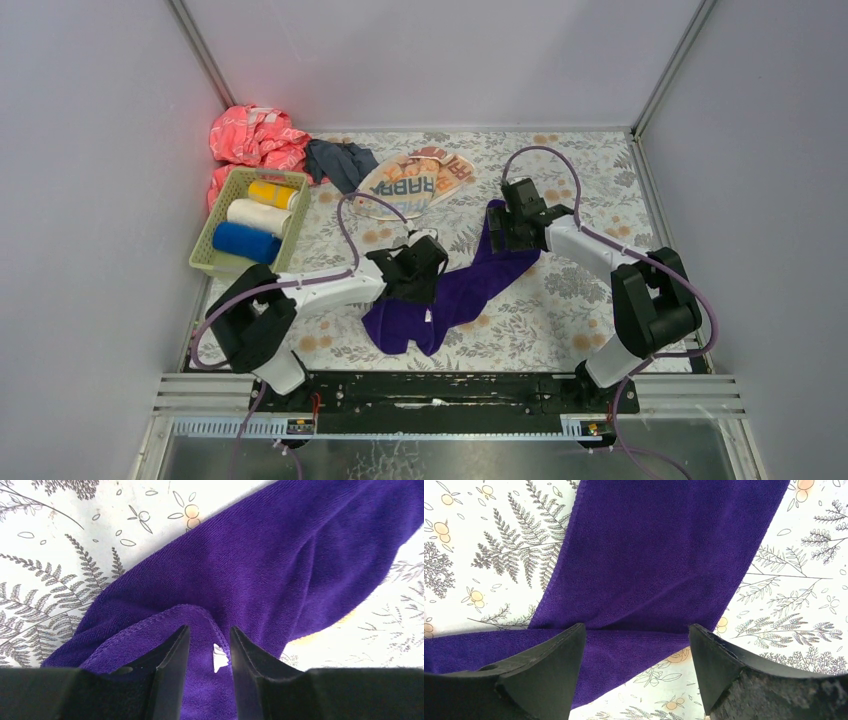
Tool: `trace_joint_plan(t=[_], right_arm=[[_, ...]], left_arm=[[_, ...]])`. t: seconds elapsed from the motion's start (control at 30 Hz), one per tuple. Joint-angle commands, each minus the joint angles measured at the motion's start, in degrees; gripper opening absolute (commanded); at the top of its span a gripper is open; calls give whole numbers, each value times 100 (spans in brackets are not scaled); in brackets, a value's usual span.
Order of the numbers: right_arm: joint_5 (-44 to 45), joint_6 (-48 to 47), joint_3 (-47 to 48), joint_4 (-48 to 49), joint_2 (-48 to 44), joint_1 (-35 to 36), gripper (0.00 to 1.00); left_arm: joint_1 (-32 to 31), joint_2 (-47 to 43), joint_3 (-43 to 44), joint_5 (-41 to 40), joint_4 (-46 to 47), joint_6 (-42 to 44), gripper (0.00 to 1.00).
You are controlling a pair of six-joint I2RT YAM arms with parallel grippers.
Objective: Roll the towels
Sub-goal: Flatten out the towel at the center of the board.
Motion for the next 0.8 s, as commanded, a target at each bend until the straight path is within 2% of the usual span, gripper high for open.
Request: trace_joint_plan(t=[0.0,0.37,0.47,0.77], right_arm=[[147,-56,-27,183,-222,-7,83],[58,-118,-162,285,-341,-8,83],[35,-125,-195,301,-379,-11,83],[-90,-121,-242,382,-421,-13,83]], left_arm=[[-33,288,114,-167,11,-204,34],[-37,696,98,-354,353,-323,30],[-34,666,106,-338,392,-389,33],[-33,505,67,-576,492,-547,34]])
